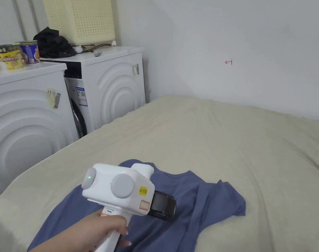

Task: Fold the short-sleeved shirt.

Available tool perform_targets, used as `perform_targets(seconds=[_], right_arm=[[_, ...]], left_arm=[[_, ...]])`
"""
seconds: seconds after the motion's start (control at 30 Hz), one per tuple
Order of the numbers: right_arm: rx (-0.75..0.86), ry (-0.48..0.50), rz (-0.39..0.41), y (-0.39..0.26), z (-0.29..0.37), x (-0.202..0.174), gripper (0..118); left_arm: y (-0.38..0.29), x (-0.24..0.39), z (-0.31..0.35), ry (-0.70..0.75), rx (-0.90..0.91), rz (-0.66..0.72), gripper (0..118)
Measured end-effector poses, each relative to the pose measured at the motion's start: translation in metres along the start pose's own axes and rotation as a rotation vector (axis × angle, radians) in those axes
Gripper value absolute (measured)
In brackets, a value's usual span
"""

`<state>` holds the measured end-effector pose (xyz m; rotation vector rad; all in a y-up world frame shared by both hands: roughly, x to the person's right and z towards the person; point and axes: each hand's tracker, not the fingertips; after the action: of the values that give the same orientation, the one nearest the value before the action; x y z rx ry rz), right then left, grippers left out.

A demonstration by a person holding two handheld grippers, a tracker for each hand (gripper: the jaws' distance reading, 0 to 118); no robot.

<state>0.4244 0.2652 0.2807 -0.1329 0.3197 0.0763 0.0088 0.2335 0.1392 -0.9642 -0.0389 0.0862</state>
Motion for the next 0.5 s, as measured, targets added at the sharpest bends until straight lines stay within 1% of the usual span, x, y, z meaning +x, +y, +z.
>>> perform_targets(seconds=[0.1, 0.27, 0.33, 0.4, 0.5], right_arm=[[-0.044, -0.011, 0.007, -0.006, -0.007, 0.005, 0], [-0.097, -0.015, 0.023, -0.015, -0.016, 0.013, 0], [-0.111, -0.012, 0.022, -0.02, -0.017, 0.016, 0], [-0.127, -0.009, 0.017, -0.024, -0.018, 0.017, 0], [-0.147, -0.001, 0.008, -0.03, -0.019, 0.019, 0]], left_arm=[[0.013, 0.007, -0.046, 0.066, -0.057, -0.024, 116], [0.029, 0.007, -0.101, 0.089, -0.141, -0.066, 116], [0.027, 0.006, -0.119, 0.087, -0.232, -0.079, 118], [0.026, -0.002, -0.119, 0.057, -0.205, -0.006, 118], [0.024, -0.005, -0.118, 0.055, -0.191, -0.021, 118]])
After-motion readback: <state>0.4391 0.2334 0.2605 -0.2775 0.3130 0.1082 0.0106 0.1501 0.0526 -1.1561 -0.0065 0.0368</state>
